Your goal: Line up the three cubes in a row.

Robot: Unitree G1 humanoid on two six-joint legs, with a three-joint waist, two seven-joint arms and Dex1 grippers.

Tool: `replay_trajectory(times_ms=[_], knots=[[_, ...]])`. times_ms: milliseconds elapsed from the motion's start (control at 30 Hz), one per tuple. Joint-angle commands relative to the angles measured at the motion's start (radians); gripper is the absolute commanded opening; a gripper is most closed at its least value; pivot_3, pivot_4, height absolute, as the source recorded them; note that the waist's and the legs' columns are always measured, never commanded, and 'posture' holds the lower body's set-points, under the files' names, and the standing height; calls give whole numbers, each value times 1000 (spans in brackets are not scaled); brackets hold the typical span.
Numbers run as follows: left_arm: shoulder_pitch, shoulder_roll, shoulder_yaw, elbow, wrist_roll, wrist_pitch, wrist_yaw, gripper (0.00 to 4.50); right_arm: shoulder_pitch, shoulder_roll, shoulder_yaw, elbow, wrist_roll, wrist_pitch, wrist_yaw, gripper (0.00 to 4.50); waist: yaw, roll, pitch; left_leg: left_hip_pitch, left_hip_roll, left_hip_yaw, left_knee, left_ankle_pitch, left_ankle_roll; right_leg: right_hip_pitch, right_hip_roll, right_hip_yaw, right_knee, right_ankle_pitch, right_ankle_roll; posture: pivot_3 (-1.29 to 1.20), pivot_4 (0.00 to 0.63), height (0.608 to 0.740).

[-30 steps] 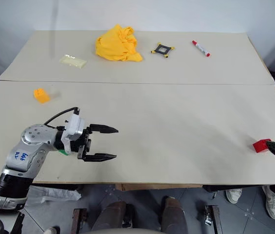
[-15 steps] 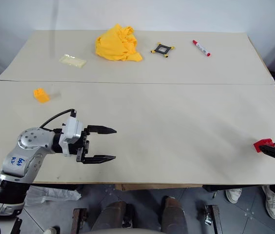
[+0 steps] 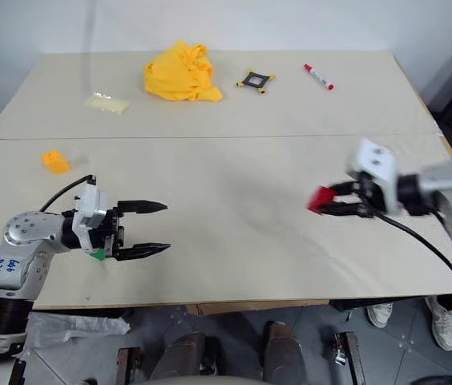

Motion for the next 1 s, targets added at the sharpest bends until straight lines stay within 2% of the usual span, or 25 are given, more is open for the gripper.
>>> replay_trajectory(times_ms=[33, 133, 167, 200, 500, 667, 833, 1000], knots=[[23, 11, 37, -29, -8, -12, 11, 4500, -88, 80, 108, 80, -92, -62, 33, 1477, 8, 0, 0, -3, -1, -2, 1, 0, 0, -2, -1, -1, 0, 0, 0, 0, 150, 740], [90, 31, 82, -103, -13, 3, 39, 4500, -205, 230, 217, 280, -213, -192, -2, 1477, 29, 0, 0, -15, -4, -4, 3, 0, 1, -11, -2, -8, 2, 0, 0, 0, 150, 740], [107, 37, 95, -122, -15, 7, 47, 4500, -226, 254, 232, 322, -234, -219, -9, 1477, 15, -2, 0, -18, -5, -6, 6, -1, 2, -14, -4, -10, 6, 0, 0, 0, 150, 740], [117, 42, 103, -132, -17, 10, 53, 4500, -242, 273, 236, 361, -247, -241, -7, 1477, 0, -3, 0, -17, -5, -3, 7, -2, 4, -14, -4, -13, 7, 0, 0, 0, 150, 740], [187, 53, 152, -208, -28, 39, 97, 4500, -323, 362, 252, 567, -329, -408, 67, 1477, -4, -3, 0, -17, -2, -6, 8, -2, 3, -11, -4, -20, 6, 0, 0, 0, 150, 740], [191, 55, 158, -220, -24, 46, 108, 4500, -331, 351, 241, 588, -343, -442, 129, 1477, -2, -3, 0, -16, -2, -6, 9, -2, 3, -11, -4, -20, 7, 0, 0, 0, 150, 740], [190, 53, 151, -223, -19, 45, 109, 4500, -286, 244, 205, 538, -338, -447, 186, 1477, 4, -3, 0, -17, -3, -7, 9, -2, 3, -11, -4, -20, 7, 0, 0, 0, 150, 740], [169, 42, 127, -211, -12, 41, 107, 4500, -181, 169, 163, 395, -299, -355, 213, 1477, 0, -3, 0, -17, -2, -7, 9, -2, 3, -10, -4, -20, 6, 0, 0, 0, 150, 740]])
